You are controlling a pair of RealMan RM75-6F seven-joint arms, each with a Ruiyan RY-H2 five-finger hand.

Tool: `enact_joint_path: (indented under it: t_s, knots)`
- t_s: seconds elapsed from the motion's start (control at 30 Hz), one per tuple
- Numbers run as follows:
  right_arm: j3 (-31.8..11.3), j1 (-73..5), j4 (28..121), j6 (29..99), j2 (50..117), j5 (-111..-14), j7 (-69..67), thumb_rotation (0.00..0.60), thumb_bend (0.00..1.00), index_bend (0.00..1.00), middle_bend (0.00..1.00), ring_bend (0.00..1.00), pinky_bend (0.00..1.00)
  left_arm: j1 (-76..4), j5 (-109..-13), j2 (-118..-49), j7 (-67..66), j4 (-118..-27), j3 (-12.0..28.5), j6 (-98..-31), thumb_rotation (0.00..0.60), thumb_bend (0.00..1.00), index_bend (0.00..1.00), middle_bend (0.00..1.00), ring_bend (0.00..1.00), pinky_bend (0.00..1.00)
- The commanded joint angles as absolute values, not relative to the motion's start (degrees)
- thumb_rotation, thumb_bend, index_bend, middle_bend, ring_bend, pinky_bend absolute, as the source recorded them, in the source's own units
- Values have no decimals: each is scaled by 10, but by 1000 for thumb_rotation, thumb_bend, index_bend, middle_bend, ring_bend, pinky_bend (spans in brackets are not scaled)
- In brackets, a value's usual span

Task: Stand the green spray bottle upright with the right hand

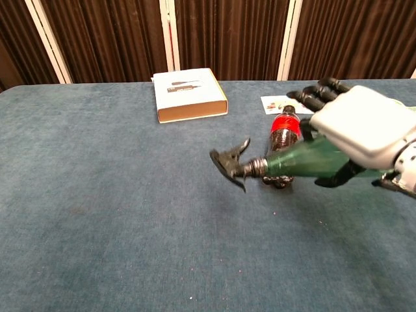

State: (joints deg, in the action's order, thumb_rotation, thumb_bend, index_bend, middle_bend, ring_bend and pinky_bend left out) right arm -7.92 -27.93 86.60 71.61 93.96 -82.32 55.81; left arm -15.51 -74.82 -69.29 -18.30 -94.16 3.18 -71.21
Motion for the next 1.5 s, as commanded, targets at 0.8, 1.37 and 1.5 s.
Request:
enact_joint_path:
  t_s: [0.8, 1.37, 1.5]
  knots:
    - [-190, -183, 894, 888, 872, -813, -345, 600, 450, 837, 14, 0, 13, -158, -763, -680, -155, -947, 22, -705, 600, 53, 22, 46, 41, 0]
    - [-91, -100, 834, 966, 942, -875, -417, 600, 461, 836, 10, 0, 5, -149, -778, -678, -154, -949, 17, -727, 600, 53, 22, 45, 41, 0]
    - [-70, -86, 822, 960, 951, -873, -427, 600, 461, 836, 8, 0, 5, -150, -782, -676, -149, -948, 16, -725, 600, 53, 23, 44, 41, 0]
